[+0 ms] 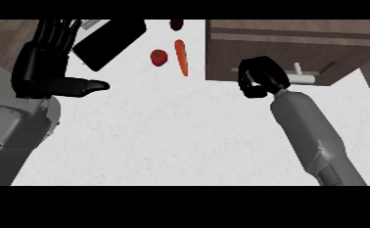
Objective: Pick up the cup, place it into the drawer and close the drawer
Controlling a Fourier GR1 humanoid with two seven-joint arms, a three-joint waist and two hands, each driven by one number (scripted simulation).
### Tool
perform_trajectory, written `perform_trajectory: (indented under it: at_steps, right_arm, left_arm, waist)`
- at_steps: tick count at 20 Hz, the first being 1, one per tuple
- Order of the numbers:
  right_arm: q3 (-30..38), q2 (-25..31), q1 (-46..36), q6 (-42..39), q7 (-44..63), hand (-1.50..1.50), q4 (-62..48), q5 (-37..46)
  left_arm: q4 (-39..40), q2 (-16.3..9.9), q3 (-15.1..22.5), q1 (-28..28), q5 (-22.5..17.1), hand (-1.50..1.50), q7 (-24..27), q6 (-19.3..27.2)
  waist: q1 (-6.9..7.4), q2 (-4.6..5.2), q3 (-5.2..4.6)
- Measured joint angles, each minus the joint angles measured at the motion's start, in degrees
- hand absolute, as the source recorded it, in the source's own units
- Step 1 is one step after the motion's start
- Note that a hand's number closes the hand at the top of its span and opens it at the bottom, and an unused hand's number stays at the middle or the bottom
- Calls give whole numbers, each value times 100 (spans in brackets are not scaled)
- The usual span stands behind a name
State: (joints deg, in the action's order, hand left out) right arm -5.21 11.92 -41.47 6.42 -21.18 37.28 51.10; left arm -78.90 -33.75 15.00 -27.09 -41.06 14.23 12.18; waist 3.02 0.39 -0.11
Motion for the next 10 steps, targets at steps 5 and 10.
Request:
perform_trajectory:
  at_steps: [5,10]
  right_arm:
    - [325,75,-623,-47,-330,150,-1095,-117]
    - [494,135,-840,-293,-667,150,-1557,-268]
  left_arm:
    - [-21,2,-77,141,-5,-150,67,-217]
    - [71,28,-129,137,-65,-150,106,-489]
  waist:
    - [99,52,14]
    - [141,38,-3]
